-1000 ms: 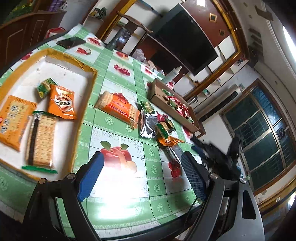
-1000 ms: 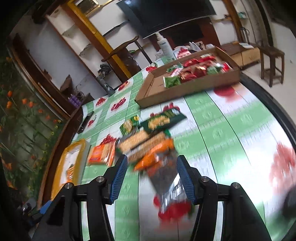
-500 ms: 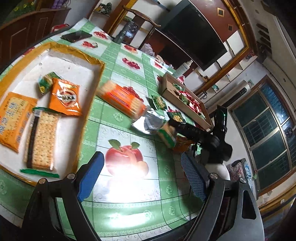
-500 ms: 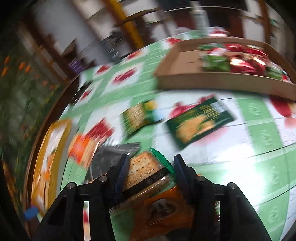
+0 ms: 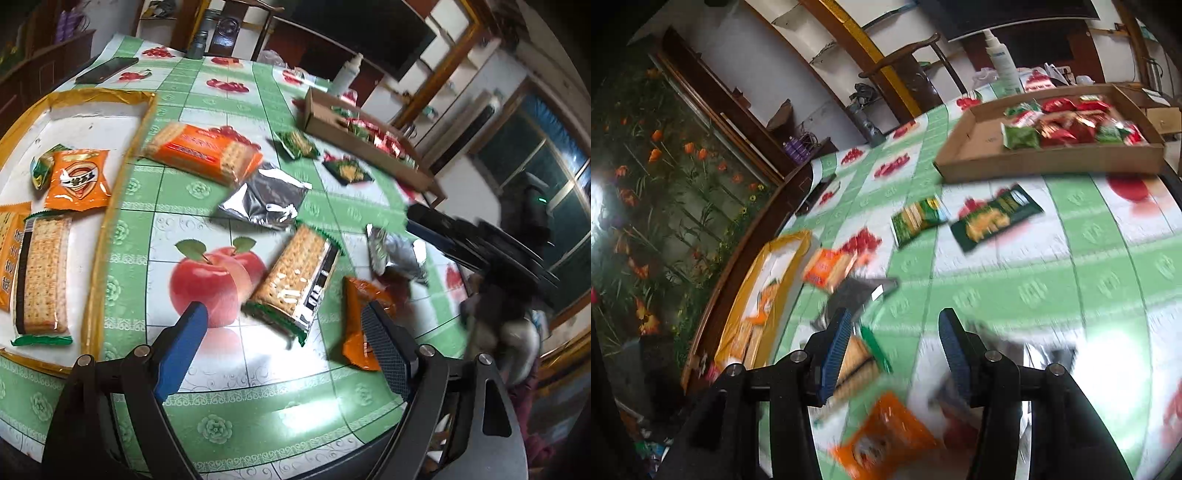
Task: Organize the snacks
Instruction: 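Move the right tool to the snacks and grasp another orange snack bag, then grasp a clear cracker pack with the left tool while the right tool holds the orange bag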
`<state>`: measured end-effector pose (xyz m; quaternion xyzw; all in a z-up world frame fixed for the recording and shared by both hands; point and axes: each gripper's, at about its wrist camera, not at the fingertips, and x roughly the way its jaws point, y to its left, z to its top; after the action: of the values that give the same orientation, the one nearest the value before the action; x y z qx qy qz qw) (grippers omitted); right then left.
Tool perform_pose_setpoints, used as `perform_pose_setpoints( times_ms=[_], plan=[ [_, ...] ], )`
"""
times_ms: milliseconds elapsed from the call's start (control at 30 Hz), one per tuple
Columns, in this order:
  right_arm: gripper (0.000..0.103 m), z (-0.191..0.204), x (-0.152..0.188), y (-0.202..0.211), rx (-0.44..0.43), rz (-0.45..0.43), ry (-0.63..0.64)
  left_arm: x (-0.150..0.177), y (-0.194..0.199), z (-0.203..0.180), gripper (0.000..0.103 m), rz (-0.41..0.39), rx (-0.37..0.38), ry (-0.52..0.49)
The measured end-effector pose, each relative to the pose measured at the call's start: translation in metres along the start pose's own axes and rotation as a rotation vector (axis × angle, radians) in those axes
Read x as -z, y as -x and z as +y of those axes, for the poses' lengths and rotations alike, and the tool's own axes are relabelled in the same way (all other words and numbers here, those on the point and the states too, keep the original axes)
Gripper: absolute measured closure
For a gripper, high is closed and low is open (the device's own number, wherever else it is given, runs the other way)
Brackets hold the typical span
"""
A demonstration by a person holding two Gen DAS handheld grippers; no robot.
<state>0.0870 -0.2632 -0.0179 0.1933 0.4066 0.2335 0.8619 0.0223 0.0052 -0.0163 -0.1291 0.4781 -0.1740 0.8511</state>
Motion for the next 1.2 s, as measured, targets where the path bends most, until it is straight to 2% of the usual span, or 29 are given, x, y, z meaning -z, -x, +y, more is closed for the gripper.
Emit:
perform_pose_setpoints(
  times_ms=[133, 200, 267, 333, 433, 600, 700, 767, 800, 833, 867, 1000, 1133, 1200],
  plan=[
    [0.050, 0.005, 0.033, 0.020, 0.041, 0.057, 0.001, -0.001, -0.006, 0.002, 0.018, 0.006, -0.016, 0.007],
    [0.045, 0.007, 0.051, 0.033, 0.045, 0.081, -0.010, -0.002, -0.009, 0.003, 0.018, 0.007, -0.026, 0.007],
    [0.044, 0.012, 0.067, 0.031, 0.044, 0.119, -0.028, -0.001, -0.014, 0.001, 0.018, 0.014, -0.033, 0.002],
    [0.044, 0.021, 0.079, 0.022, 0.086, 0.152, -0.003, 0.001, -0.016, -0.001, 0.018, 0.023, -0.023, -0.002],
    [0.044, 0.028, 0.082, 0.005, 0.161, 0.156, 0.036, 0.003, -0.014, -0.005, 0.018, 0.023, -0.021, -0.016],
    [0.043, 0.039, 0.082, -0.017, 0.201, 0.162, 0.054, 0.003, -0.005, 0.002, 0.018, 0.003, -0.027, 0.009],
    [0.036, 0.051, 0.085, -0.023, 0.247, 0.157, 0.104, 0.003, -0.007, 0.004, 0.018, 0.004, -0.024, 0.021],
    [0.036, 0.057, 0.085, -0.028, 0.284, 0.148, 0.149, 0.003, -0.008, 0.003, 0.018, 0.007, -0.022, 0.018],
    [0.038, 0.060, 0.086, -0.030, 0.299, 0.144, 0.174, 0.003, -0.008, 0.002, 0.018, 0.008, -0.020, 0.015],
    [0.050, 0.062, 0.087, -0.031, 0.314, 0.143, 0.202, 0.004, -0.008, 0.001, 0.018, 0.007, -0.020, 0.013],
    [0.058, 0.062, 0.088, -0.030, 0.319, 0.138, 0.218, 0.004, -0.008, 0.000, 0.018, 0.007, -0.021, 0.010],
    [0.068, 0.048, 0.083, -0.025, 0.264, 0.121, 0.161, 0.004, -0.010, -0.001, 0.018, 0.013, -0.029, 0.003],
    [0.068, 0.035, 0.080, -0.016, 0.269, 0.102, 0.120, 0.002, -0.015, -0.008, 0.018, 0.023, -0.039, -0.033],
    [0.068, 0.027, 0.079, -0.011, 0.274, 0.094, 0.101, -0.003, -0.020, -0.018, 0.018, 0.024, -0.066, -0.090]
  ],
)
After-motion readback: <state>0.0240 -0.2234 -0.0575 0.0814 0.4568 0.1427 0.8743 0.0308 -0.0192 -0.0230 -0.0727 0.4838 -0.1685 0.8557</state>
